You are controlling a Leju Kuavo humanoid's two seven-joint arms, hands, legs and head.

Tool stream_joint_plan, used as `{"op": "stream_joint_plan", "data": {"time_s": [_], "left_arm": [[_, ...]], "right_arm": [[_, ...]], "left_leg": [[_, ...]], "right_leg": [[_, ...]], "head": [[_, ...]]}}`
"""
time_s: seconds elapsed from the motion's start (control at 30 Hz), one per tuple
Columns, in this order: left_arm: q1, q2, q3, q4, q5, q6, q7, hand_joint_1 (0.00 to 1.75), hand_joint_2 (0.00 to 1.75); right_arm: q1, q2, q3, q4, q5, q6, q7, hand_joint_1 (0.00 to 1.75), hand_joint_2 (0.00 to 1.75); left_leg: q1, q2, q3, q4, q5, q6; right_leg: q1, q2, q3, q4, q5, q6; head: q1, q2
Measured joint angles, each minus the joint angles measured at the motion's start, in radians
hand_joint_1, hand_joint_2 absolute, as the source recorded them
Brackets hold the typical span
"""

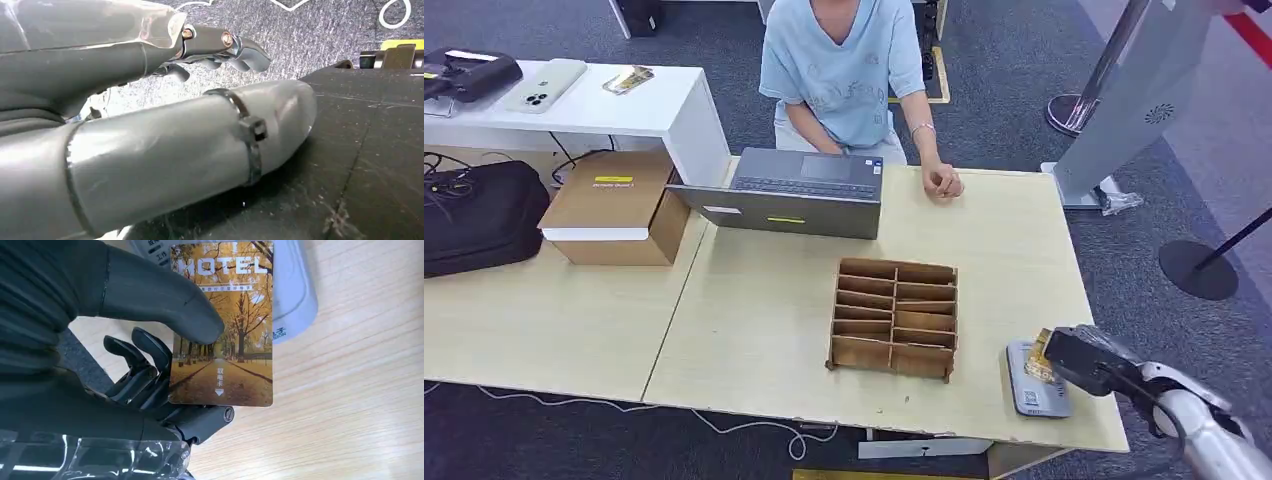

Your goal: Pass the card to the sensor for recognition and then transmit it.

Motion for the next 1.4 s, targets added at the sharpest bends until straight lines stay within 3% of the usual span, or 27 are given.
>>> {"op": "stream_joint_plan", "data": {"time_s": [0.43, 0.67, 1.0, 1.4], "left_arm": [[0.0, 0.0, 0.0, 0.0, -0.007, 0.0, 0.0, 0.0, 0.0], [0.0, -0.001, 0.0, 0.0, -0.007, 0.0, 0.0, 0.0, 0.0], [0.0, -0.005, 0.0, 0.0, -0.006, 0.0, 0.0, 0.0, 0.0], [-0.001, -0.014, 0.005, 0.0, -0.013, 0.0, 0.0, 0.0, 0.0]], "right_arm": [[0.094, -0.004, -0.122, -0.118, -0.007, 0.017, -0.014, 1.75, 1.75], [0.094, -0.018, -0.148, -0.142, -0.008, 0.029, -0.031, 1.75, 1.75], [-0.05, -0.013, -0.143, -0.132, 0.002, -0.03, -0.085, 1.75, 1.75], [-0.262, 0.082, -0.088, -0.139, 0.115, -0.165, -0.092, 1.75, 1.75]], "left_leg": [[0.0, 0.0, -0.001, 0.0, 0.0, 0.0], [0.0, 0.0, -0.003, 0.0, 0.0, 0.0], [0.0, 0.0, -0.004, 0.0, 0.0, 0.0], [0.0, 0.0, -0.005, 0.0, 0.0, 0.0]], "right_leg": [[0.0, 0.0, -0.001, 0.0, 0.0, 0.0], [0.0, 0.0, -0.002, 0.0, 0.0, 0.0], [0.0, 0.0, -0.003, 0.001, 0.0, 0.0], [0.0, 0.001, -0.005, 0.002, 0.0, 0.0]], "head": [[0.0, 0.0], [0.0, 0.0], [0.0, 0.0], [0.0, 0.0]]}}
